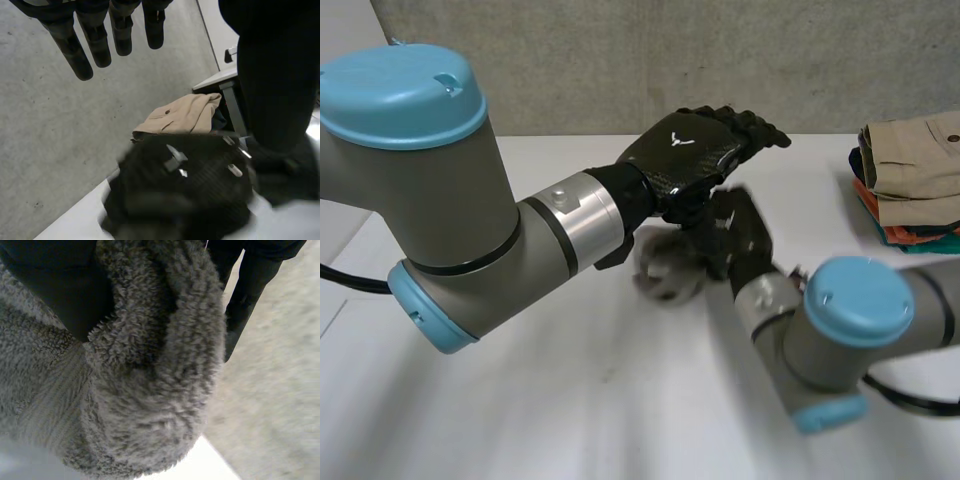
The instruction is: Fold the laundry.
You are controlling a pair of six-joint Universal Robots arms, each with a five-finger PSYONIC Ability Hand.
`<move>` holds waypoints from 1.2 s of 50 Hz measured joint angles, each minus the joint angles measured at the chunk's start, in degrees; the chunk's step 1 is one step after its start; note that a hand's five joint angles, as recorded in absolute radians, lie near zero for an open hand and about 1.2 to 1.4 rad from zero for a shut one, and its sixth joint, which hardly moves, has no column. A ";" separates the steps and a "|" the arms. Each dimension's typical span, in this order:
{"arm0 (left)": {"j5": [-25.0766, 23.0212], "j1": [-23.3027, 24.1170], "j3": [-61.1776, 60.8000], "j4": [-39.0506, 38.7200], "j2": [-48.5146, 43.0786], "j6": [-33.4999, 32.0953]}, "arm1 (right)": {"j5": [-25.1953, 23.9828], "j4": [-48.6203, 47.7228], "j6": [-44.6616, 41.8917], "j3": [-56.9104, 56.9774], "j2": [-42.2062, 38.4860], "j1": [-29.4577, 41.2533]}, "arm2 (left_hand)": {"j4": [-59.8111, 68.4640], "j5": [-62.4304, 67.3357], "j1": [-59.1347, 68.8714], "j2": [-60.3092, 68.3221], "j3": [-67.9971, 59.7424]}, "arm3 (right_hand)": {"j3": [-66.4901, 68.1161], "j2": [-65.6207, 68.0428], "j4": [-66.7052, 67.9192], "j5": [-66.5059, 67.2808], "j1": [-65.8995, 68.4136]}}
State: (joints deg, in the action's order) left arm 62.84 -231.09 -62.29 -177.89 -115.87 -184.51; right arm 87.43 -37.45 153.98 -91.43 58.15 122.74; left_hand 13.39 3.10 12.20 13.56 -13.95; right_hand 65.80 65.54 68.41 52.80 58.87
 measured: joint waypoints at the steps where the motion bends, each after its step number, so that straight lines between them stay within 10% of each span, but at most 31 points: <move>1: 0.01 -0.11 -0.09 0.00 0.14 0.18 | 0.01 0.32 0.03 2.08 0.12 -0.83 | 0.00 0.00 0.00 0.00 0.00 | 0.00 0.00 0.06 0.00 -0.04; 19: 2.27 -2.23 -4.00 -0.47 7.53 1.37 | -4.90 -3.60 12.26 26.52 4.11 -24.05 | 0.00 0.00 0.00 0.00 0.00 | 0.05 0.00 0.27 0.01 -0.04; 41: 2.20 -2.09 -6.97 -0.53 6.63 1.71 | -37.28 -18.74 21.58 16.85 -13.42 -55.55 | -0.09 -0.06 0.00 -0.15 0.00 | -0.26 -0.29 0.04 1.58 -0.32; 44: 2.17 -1.90 -7.05 -0.56 6.78 1.75 | -39.08 -18.49 21.48 14.95 -12.16 -56.76 | -0.13 -0.05 0.00 -0.15 0.00 | -18.38 -18.69 -19.35 -15.85 -14.44; 48: 2.10 -1.58 -7.06 -0.75 7.15 1.81 | -39.41 -16.38 21.83 12.06 -7.69 -57.25 | -0.25 -0.06 0.00 -0.15 0.00 | -51.32 -51.65 -53.37 -46.33 -44.98; 60: 2.10 -0.41 -7.16 -1.21 8.88 1.87 | -31.48 10.84 20.48 11.04 10.72 -57.16 | -0.25 -0.06 0.00 -0.16 0.00 | -53.52 -53.35 -55.89 -50.02 -45.86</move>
State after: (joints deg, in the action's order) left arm 64.94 -231.50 -69.45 -179.10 -106.99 -182.63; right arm 55.95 -26.61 174.47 -80.39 68.87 65.58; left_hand 13.13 3.04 12.20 13.40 -13.95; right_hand 12.27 12.19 12.52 2.78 13.01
